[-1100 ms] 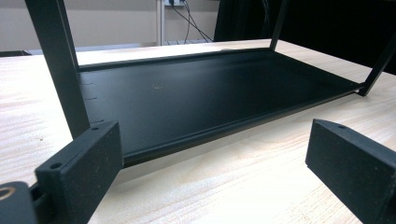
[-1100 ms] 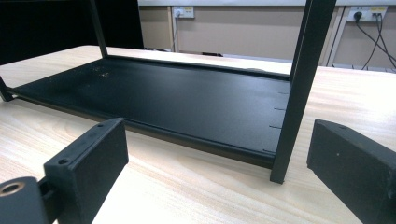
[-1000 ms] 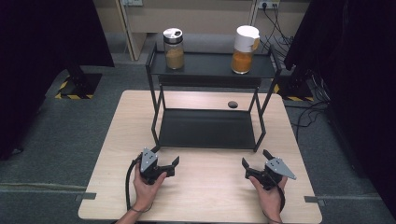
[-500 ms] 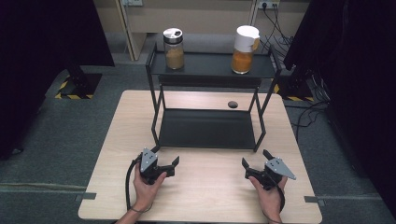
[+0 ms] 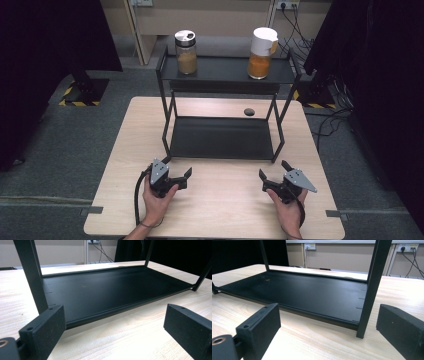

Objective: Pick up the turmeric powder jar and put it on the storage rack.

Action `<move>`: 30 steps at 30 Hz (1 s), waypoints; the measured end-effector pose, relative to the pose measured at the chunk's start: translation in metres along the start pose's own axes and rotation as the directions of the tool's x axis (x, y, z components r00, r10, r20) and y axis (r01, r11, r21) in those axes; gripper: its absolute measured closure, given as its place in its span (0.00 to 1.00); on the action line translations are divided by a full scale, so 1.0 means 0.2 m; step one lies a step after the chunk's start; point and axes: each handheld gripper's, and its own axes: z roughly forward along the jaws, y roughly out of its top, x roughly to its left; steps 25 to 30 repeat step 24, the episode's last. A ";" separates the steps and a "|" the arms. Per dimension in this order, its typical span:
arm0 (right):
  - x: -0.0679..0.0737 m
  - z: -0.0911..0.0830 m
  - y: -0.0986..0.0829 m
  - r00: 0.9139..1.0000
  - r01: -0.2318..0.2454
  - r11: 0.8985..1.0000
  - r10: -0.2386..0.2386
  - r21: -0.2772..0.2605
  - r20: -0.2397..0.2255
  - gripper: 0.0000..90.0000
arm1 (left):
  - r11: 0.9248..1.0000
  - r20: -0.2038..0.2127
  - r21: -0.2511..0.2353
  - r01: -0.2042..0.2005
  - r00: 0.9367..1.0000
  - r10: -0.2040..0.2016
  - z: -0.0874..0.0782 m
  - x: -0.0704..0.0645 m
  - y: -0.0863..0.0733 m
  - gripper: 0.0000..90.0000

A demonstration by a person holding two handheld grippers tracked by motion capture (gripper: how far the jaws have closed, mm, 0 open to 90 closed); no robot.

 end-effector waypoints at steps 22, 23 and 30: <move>0.00 0.00 0.00 1.000 0.000 1.000 0.000 0.001 -0.003 0.06 | 1.000 -0.004 0.001 0.002 1.000 -0.002 0.00 0.00 0.00 0.04; 0.00 0.00 0.00 1.000 0.000 1.000 0.000 0.000 -0.003 0.06 | 1.000 -0.005 0.002 0.003 1.000 -0.003 0.01 0.00 0.00 0.04; 0.00 0.00 0.00 1.000 -0.002 1.000 0.002 -0.002 -0.003 0.06 | 1.000 -0.004 0.003 0.003 1.000 -0.003 0.01 0.00 0.00 0.04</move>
